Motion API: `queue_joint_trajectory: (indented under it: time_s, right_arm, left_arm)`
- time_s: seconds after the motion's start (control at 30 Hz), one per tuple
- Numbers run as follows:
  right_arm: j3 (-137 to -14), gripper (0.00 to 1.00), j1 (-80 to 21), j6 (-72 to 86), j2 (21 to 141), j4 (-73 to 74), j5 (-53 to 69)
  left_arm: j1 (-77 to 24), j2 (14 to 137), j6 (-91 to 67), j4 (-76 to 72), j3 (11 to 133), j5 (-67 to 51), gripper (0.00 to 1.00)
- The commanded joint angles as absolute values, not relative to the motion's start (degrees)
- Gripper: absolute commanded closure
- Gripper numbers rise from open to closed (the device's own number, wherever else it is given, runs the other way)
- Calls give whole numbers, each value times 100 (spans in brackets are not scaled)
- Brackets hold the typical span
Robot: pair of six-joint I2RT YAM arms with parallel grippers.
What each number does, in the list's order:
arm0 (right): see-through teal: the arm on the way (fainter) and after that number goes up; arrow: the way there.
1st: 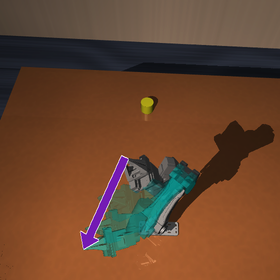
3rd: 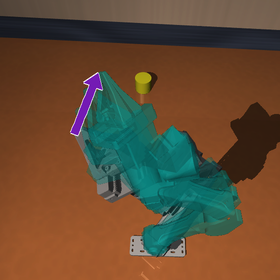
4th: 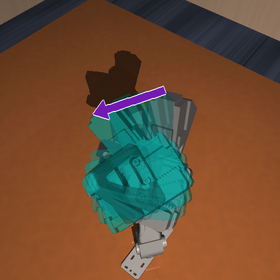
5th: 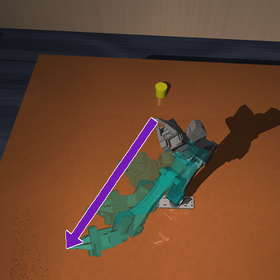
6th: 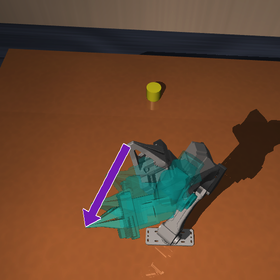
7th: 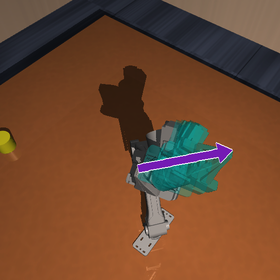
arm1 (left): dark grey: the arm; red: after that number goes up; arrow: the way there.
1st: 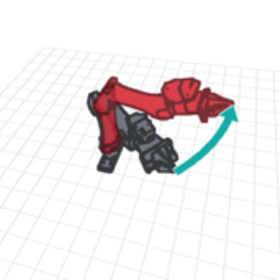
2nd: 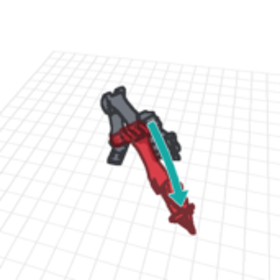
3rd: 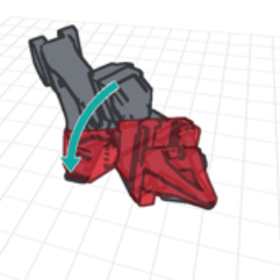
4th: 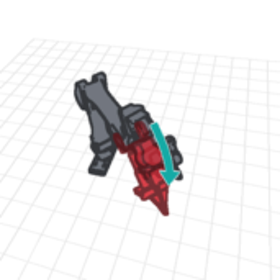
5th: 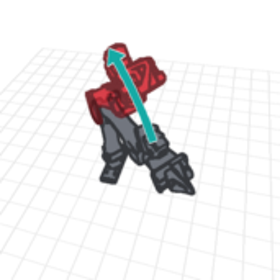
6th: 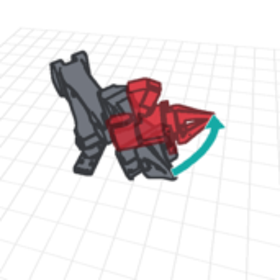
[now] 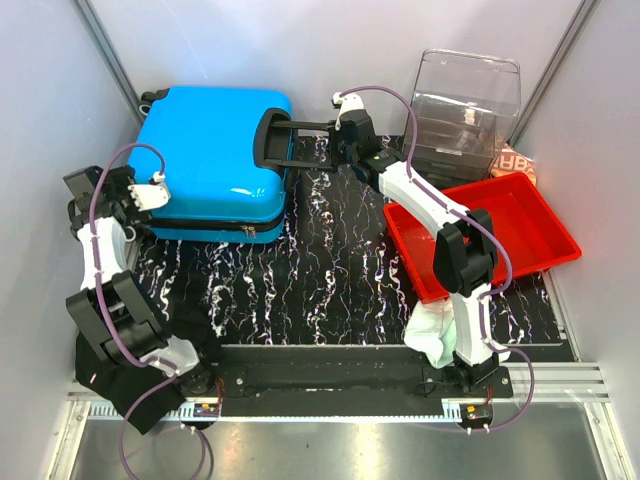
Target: Open, take out, and arrange the luggage
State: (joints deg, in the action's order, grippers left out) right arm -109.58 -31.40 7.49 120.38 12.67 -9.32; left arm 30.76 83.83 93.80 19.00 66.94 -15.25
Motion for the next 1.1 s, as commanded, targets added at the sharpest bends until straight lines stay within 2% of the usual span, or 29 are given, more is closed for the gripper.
queue_joint_trajectory:
  time_s: [0.0, 0.23, 0.3, 0.37, 0.4, 0.47, 0.5, 0.53, 0.57, 0.77, 1.07]
  right_arm:
    - [-10775, 92, -3094, 176, 12164, 2382, -729]
    - [-10881, 91, -3094, 202, 12287, 2443, -764]
    - [-10916, 91, -3094, 220, 12305, 2443, -782]
    - [-10968, 91, -3094, 237, 12340, 2443, -773]
    - [-10995, 91, -3094, 246, 12366, 2452, -773]
    - [-11127, 92, -3094, 255, 12445, 2513, -765]
    - [-11162, 92, -3085, 272, 12463, 2548, -773]
    - [-11180, 92, -3085, 281, 12472, 2566, -765]
    - [-11171, 92, -3085, 290, 12472, 2566, -756]
    - [-10873, 93, -3041, 281, 12323, 2558, -738]
    - [-10011, 94, -2786, 168, 11690, 2329, -773]
  left_arm:
    - [3067, 8726, 9843, 905, 6776, -1678, 18]
    - [3015, 9184, 10826, 1281, 6872, -2065, 21]
    - [3015, 9342, 10951, 1923, 7100, -2258, 28]
    - [3015, 9378, 11083, 2318, 7154, -2547, 40]
    - [3006, 9352, 11118, 2442, 7146, -2636, 51]
    - [3006, 9282, 11276, 2854, 7111, -2864, 60]
    - [2997, 9246, 11389, 2987, 7058, -2926, 84]
    - [2980, 9159, 11408, 3136, 7005, -2988, 97]
    - [2971, 9106, 11408, 3190, 6944, -3127, 100]
    - [2945, 8465, 11944, 3858, 6128, -3584, 100]
    - [2611, 7261, 11866, 4965, 5415, -4517, 100]
